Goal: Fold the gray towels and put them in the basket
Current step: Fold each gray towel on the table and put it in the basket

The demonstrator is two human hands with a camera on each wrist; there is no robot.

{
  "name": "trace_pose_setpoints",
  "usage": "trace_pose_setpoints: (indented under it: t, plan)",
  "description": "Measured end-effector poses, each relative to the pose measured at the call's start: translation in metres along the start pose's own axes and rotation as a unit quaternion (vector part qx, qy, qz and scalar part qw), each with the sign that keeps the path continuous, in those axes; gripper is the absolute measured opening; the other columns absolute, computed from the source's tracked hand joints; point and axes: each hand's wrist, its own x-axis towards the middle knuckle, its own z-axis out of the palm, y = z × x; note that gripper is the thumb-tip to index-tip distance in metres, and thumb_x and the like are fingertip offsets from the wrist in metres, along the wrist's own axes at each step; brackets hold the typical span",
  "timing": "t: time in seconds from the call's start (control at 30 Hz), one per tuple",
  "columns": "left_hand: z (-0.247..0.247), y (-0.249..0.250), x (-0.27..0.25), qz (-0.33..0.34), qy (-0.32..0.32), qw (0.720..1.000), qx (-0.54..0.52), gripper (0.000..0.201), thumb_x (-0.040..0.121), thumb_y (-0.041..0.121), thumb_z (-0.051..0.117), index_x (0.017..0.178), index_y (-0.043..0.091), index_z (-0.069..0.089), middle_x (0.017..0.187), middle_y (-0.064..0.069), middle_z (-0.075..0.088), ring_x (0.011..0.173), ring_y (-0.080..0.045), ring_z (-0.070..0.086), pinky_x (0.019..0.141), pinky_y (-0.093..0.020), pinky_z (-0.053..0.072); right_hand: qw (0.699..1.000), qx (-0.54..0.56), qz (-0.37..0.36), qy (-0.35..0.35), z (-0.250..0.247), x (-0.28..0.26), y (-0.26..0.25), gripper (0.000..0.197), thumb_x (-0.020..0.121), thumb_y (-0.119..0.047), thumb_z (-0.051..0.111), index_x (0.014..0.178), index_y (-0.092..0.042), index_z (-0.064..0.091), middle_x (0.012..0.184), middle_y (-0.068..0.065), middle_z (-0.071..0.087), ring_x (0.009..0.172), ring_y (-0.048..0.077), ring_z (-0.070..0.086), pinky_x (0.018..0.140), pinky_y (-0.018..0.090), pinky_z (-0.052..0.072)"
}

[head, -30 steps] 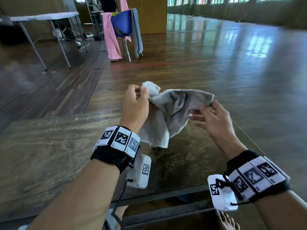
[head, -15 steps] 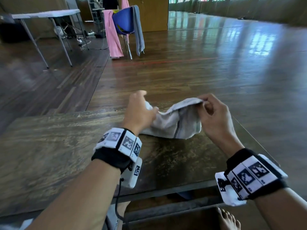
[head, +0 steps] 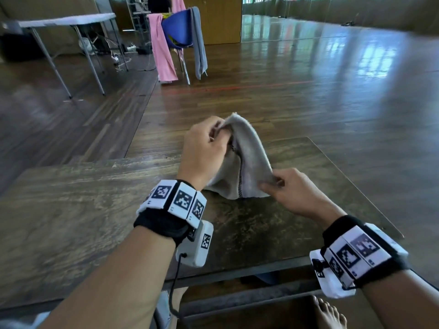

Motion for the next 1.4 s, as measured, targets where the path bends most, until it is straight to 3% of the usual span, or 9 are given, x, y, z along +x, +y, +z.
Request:
trace_pose_setpoints:
  t: [0.13, 0.23, 0.3, 0.4, 0.57, 0.77, 0.93, 1.13, 1.4]
  plan:
    - [-0.016, -0.024, 0.006, -0.090, 0.065, 0.985, 0.129, 0.026, 0.091, 0.013, 0.054, 0.065, 0.017, 0.053, 0.058, 0.006, 0.051, 0.053, -0.006, 0.047, 0.049, -0.024, 0.032, 0.990, 0.051, -0.026, 0.127, -0.014, 0.004, 0.000, 0.017, 0.098, -0.035, 0.061, 0.084, -0.026, 0.067, 0.063, -0.016, 0.064, 0.053, -0.002, 0.052, 0.046, 0.010, 0.038]
    - [-0.016, -0.026, 0.000, -0.111, 0.066, 0.982, 0.137, 0.022, 0.088, 0.015, 0.063, 0.109, 0.018, 0.062, 0.097, 0.002, 0.063, 0.089, -0.012, 0.060, 0.076, -0.024, 0.050, 0.976, 0.097, -0.089, 0.174, -0.021, 0.004, -0.010, 0.013, 0.096, -0.038, 0.062, 0.086, -0.032, 0.068, 0.073, -0.018, 0.068, 0.067, -0.007, 0.059, 0.057, 0.007, 0.040]
    - [-0.010, -0.021, -0.006, -0.024, 0.001, 0.994, 0.104, 0.043, 0.085, 0.018, 0.068, 0.126, 0.024, 0.056, 0.119, 0.002, 0.056, 0.110, -0.013, 0.053, 0.096, -0.033, 0.048, 0.976, 0.100, -0.111, 0.158, -0.017, 0.001, -0.016, 0.010, 0.096, -0.037, 0.064, 0.089, -0.034, 0.071, 0.081, -0.019, 0.071, 0.077, -0.007, 0.064, 0.064, 0.007, 0.043]
    - [0.002, -0.011, -0.017, 0.051, -0.202, 0.975, 0.080, 0.051, 0.083, 0.029, 0.071, 0.131, 0.036, 0.054, 0.131, 0.006, 0.051, 0.120, -0.013, 0.045, 0.099, -0.027, 0.041, 0.975, 0.106, -0.138, 0.137, -0.008, 0.000, -0.022, 0.008, 0.095, -0.031, 0.068, 0.095, -0.032, 0.076, 0.090, -0.018, 0.076, 0.088, -0.002, 0.069, 0.076, 0.015, 0.050]
    - [0.006, -0.015, -0.022, 0.040, -0.247, 0.960, 0.122, 0.008, 0.082, 0.018, 0.072, 0.085, 0.012, 0.067, 0.086, -0.002, 0.066, 0.084, -0.018, 0.056, 0.077, -0.033, 0.044, 0.972, 0.088, -0.173, 0.132, -0.009, -0.004, -0.027, 0.005, 0.091, -0.033, 0.072, 0.093, -0.031, 0.077, 0.086, -0.017, 0.076, 0.083, 0.002, 0.070, 0.073, 0.019, 0.051]
    - [-0.021, -0.033, -0.017, 0.011, -0.066, 0.987, 0.145, 0.019, 0.082, 0.024, 0.076, 0.071, 0.014, 0.063, 0.065, 0.002, 0.062, 0.064, -0.018, 0.059, 0.059, -0.037, 0.050, 0.994, -0.013, -0.085, 0.062, -0.024, -0.009, -0.003, 0.012, 0.092, -0.032, 0.071, 0.081, -0.031, 0.074, 0.073, -0.015, 0.070, 0.067, 0.001, 0.060, 0.063, 0.026, 0.045]
    - [-0.040, -0.044, -0.024, -0.027, -0.094, 0.986, 0.134, 0.053, 0.079, 0.044, 0.080, 0.052, 0.015, 0.045, 0.047, 0.006, 0.044, 0.043, -0.005, 0.036, 0.046, -0.020, 0.029, 0.976, 0.033, -0.070, 0.203, -0.038, -0.012, 0.004, 0.011, 0.095, -0.034, 0.066, 0.085, -0.033, 0.070, 0.074, -0.025, 0.067, 0.065, -0.007, 0.058, 0.059, 0.017, 0.043]
    - [-0.054, -0.037, -0.034, -0.072, -0.159, 0.982, 0.067, 0.058, 0.081, 0.051, 0.076, 0.062, 0.006, 0.045, 0.053, 0.001, 0.036, 0.044, -0.007, 0.028, 0.046, -0.020, 0.023, 0.951, 0.246, -0.045, 0.180, -0.038, -0.022, 0.003, 0.031, 0.080, -0.061, 0.069, 0.091, -0.032, 0.073, 0.070, 0.009, 0.067, 0.062, 0.017, 0.059, 0.061, 0.048, 0.057]
    - [-0.079, -0.043, -0.038, -0.029, -0.100, 0.987, 0.124, 0.010, 0.088, 0.004, 0.058, 0.086, 0.009, 0.066, 0.074, 0.000, 0.064, 0.065, -0.010, 0.054, 0.058, -0.024, 0.042, 0.948, 0.238, -0.067, 0.203, -0.039, -0.033, 0.001, 0.034, 0.085, -0.067, 0.065, 0.090, -0.034, 0.071, 0.073, -0.014, 0.064, 0.063, 0.005, 0.052, 0.054, 0.023, 0.046]
